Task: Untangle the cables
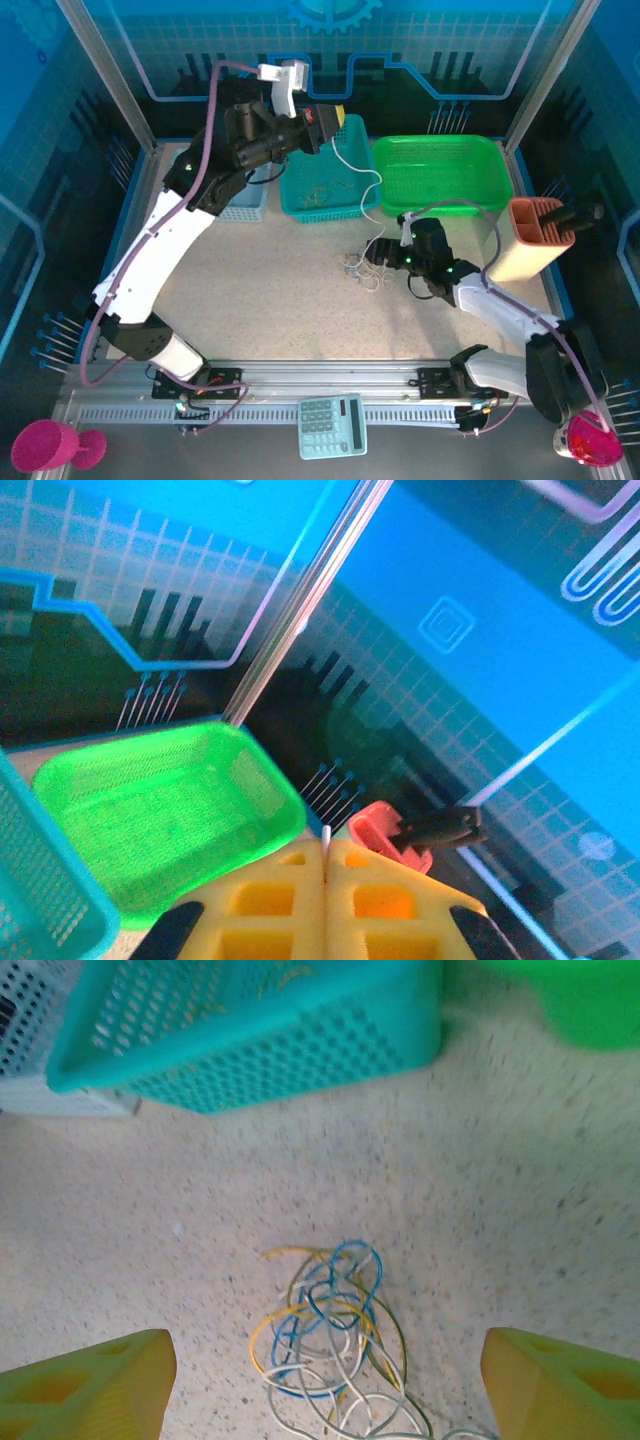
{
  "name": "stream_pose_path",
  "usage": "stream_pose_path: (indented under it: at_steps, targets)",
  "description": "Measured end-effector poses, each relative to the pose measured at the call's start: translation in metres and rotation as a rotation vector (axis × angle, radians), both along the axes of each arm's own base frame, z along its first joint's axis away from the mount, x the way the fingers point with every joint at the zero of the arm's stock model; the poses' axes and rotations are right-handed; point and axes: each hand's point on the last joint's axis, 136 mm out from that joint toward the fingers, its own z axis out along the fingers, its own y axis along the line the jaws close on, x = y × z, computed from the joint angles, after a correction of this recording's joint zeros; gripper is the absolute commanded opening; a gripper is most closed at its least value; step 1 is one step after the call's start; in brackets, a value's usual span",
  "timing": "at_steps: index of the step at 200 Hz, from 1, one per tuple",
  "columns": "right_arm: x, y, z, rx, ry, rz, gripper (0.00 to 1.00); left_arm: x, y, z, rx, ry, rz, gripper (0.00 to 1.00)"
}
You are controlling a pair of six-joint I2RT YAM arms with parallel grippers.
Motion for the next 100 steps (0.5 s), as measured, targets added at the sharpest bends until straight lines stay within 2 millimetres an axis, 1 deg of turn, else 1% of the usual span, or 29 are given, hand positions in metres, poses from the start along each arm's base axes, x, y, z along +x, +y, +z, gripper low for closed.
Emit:
stream_pose_path:
  at_steps: [17,31,47,59,69,80,100]
  targets:
    - [0.002,-0.010,0.022,-0.029,-0.034,-0.038,0.81,0.003,-0.002,-0.015,0.027,0.014,0.001,0.00]
    - [0.000,-0.020,0.034,-0.050,-0.049,-0.067,0.81,0.004,-0.001,-0.024,0.044,0.017,0.002,0.00]
    - [-0.003,-0.033,0.046,-0.069,-0.063,-0.102,0.79,0.001,0.000,-0.030,0.059,0.017,0.002,0.00]
    - [-0.006,-0.039,0.057,-0.073,-0.082,-0.107,0.78,-0.001,0.002,-0.034,0.066,0.017,0.001,0.00]
    - [-0.009,-0.039,0.071,-0.068,-0.115,-0.092,0.78,-0.004,0.004,-0.038,0.071,0.022,-0.002,0.00]
    - [-0.014,-0.034,0.089,-0.047,-0.158,-0.053,0.78,-0.006,0.004,-0.041,0.076,0.019,-0.009,0.00]
    - [-0.023,-0.020,0.133,0.009,-0.261,0.050,0.77,-0.010,0.002,-0.051,0.087,0.026,-0.034,0.00]
